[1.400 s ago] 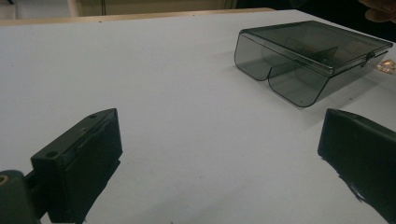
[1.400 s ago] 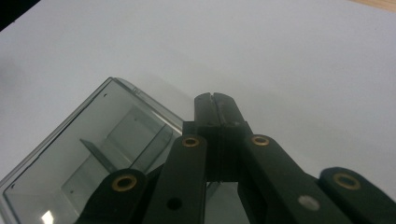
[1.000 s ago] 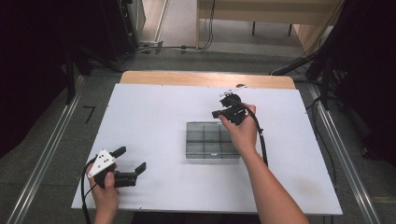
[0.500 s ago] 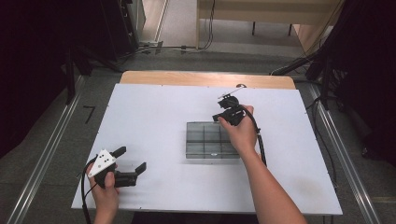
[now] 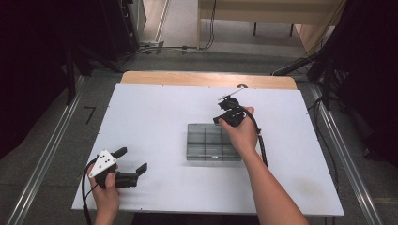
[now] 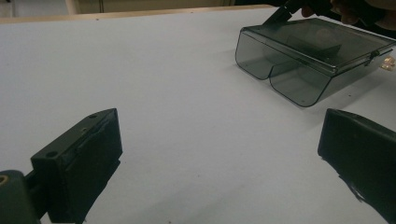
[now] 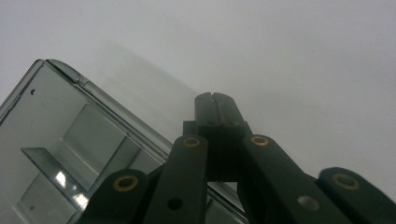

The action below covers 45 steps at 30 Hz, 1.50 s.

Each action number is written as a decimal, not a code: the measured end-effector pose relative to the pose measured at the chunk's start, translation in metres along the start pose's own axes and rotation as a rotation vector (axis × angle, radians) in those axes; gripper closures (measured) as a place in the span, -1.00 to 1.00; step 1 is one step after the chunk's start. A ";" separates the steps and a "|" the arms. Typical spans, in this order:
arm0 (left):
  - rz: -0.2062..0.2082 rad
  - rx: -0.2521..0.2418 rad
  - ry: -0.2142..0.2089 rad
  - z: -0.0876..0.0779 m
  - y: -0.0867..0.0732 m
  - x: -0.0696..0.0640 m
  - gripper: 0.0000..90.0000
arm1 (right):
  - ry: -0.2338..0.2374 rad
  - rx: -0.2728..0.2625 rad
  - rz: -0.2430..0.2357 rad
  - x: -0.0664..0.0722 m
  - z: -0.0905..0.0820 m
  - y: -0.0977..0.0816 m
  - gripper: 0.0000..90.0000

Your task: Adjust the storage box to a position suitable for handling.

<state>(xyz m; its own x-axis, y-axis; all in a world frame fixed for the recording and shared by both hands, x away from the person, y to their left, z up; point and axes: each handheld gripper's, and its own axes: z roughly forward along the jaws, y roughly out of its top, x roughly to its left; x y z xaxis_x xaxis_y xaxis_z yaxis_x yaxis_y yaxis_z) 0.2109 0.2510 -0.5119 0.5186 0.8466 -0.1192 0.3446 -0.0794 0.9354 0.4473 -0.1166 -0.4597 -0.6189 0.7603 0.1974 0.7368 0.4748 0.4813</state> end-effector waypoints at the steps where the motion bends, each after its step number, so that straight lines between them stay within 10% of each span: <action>1: 0.000 0.001 0.000 0.000 0.000 0.000 -1.00 | 0.007 0.016 -0.012 0.002 0.000 -0.001 0.97; 45: 0.017 0.015 -0.001 0.002 0.000 -0.002 -1.00 | 0.107 0.066 -0.133 0.042 -0.013 -0.050 0.97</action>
<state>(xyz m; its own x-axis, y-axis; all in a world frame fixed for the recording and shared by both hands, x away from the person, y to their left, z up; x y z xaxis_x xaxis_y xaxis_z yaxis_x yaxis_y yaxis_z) 0.2113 0.2486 -0.5122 0.5256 0.8444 -0.1038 0.3471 -0.1015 0.9323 0.3808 -0.1146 -0.4647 -0.7350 0.6390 0.2268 0.6603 0.5988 0.4532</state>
